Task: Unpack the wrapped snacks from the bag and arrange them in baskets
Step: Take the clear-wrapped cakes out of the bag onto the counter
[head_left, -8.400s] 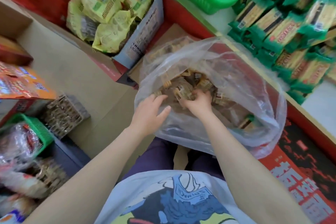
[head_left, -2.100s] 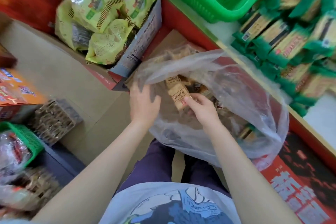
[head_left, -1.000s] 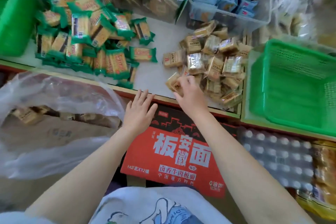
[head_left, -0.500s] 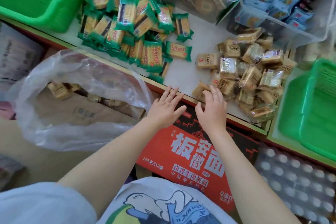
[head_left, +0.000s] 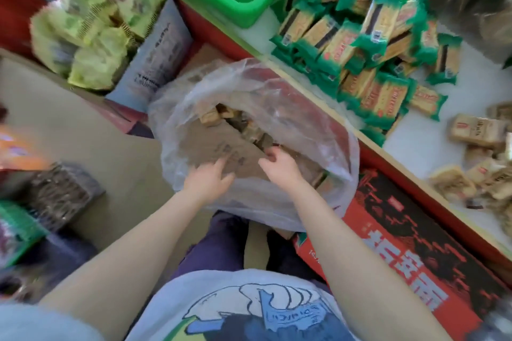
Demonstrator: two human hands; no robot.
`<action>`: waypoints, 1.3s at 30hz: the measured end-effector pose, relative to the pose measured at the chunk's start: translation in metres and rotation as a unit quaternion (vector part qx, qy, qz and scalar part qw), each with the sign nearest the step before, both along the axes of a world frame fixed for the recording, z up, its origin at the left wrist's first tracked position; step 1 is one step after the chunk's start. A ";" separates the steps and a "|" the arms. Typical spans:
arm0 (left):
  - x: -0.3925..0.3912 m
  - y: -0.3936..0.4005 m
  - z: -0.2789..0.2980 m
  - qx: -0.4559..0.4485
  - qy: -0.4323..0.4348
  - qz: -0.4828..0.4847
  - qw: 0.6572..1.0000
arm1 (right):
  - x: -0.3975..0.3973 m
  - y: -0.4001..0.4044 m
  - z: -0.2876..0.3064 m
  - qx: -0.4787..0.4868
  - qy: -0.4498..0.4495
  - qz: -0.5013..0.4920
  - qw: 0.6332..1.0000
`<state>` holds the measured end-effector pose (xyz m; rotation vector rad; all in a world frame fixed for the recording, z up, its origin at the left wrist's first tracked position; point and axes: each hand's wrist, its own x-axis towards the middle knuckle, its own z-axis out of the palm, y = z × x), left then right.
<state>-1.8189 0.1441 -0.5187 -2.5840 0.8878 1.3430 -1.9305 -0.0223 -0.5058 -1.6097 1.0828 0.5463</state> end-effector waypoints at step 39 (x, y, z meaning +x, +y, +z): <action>-0.019 -0.014 0.033 -0.211 0.159 0.241 0.934 | -0.054 0.048 0.008 0.272 -0.126 -0.331 0.895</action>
